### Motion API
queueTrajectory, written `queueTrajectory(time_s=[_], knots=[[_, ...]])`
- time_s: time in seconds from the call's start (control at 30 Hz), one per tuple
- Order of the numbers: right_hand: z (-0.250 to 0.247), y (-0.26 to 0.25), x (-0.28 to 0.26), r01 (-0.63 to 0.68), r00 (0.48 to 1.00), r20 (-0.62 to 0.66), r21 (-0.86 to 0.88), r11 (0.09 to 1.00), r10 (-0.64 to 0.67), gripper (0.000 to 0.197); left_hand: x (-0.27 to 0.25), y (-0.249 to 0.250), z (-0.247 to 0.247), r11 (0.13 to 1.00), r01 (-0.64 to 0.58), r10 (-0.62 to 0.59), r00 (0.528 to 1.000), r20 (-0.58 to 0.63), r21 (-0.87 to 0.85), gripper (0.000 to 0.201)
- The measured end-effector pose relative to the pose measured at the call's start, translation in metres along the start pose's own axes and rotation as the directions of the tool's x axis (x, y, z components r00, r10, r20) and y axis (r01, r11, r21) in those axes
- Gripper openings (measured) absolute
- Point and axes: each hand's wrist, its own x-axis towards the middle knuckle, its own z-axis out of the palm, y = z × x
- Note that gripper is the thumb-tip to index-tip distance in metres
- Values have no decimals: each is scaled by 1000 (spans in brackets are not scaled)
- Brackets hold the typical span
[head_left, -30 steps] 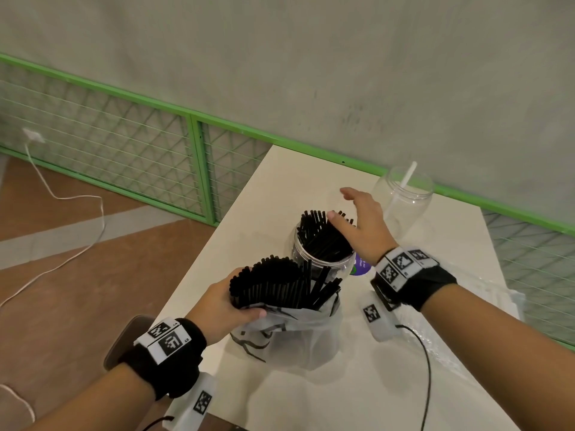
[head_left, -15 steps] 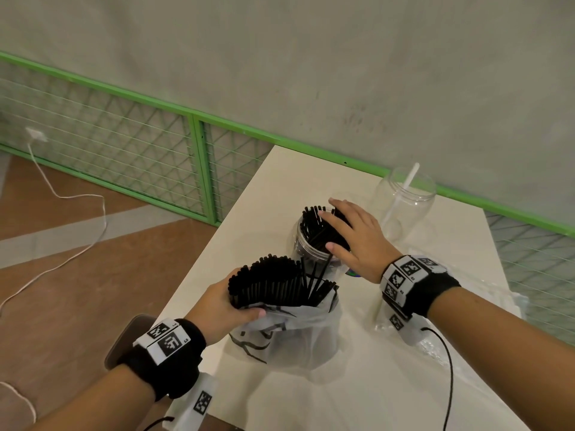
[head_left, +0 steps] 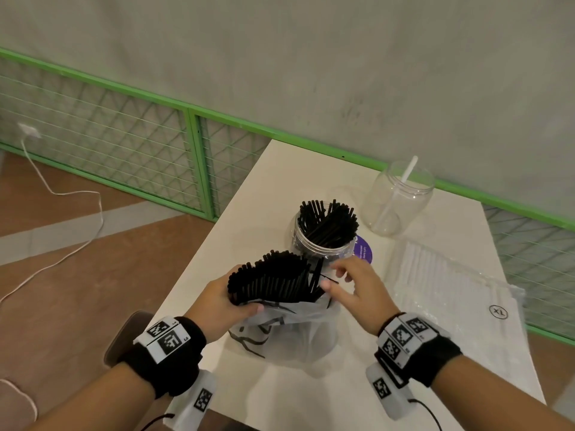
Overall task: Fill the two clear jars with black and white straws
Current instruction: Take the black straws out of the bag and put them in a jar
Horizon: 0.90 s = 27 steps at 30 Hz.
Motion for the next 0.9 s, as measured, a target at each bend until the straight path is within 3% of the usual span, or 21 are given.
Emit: queueTrajectory(time_s=[0.13,0.2,0.27,0.37,0.43,0.53,0.67,0.73,0.8,0.9], knots=[[26,-5,-2,42,989,143,-160,986,-19,76,-3,-2,1,1000,13,-13,1000,18,-12,34],[31,-8,-2,-18,993,116,-98,995,29,65,-4,-4,2,1000,16,-16,1000,13,-3,32],[29,-9,-4,-129,990,72,60,990,124,40,-7,-4,2,1000,14,-14,1000,-2,9,30],[22,-4,-9,-261,962,122,165,951,243,31,-10,-4,2,1000,17,-17,1000,-18,17,29],[18,-4,-8,-267,956,166,154,951,242,27,-12,-2,3,1000,12,-12,1000,-19,13,28],[10,-13,-2,-205,973,130,124,971,189,22,-14,1,6,1000,-10,9,999,-45,-16,29],[2,-36,7,23,1000,15,21,1000,-23,21,-14,7,10,997,-41,36,997,-72,-60,29],[5,-43,7,38,999,7,20,999,-38,21,-13,8,12,997,-55,52,997,-55,-47,30],[8,-45,3,-86,996,2,189,978,88,27,-12,7,14,997,-53,50,997,-58,-51,33],[19,-42,-5,-292,952,57,466,835,301,43,-12,3,16,997,-46,41,997,-69,-67,34]])
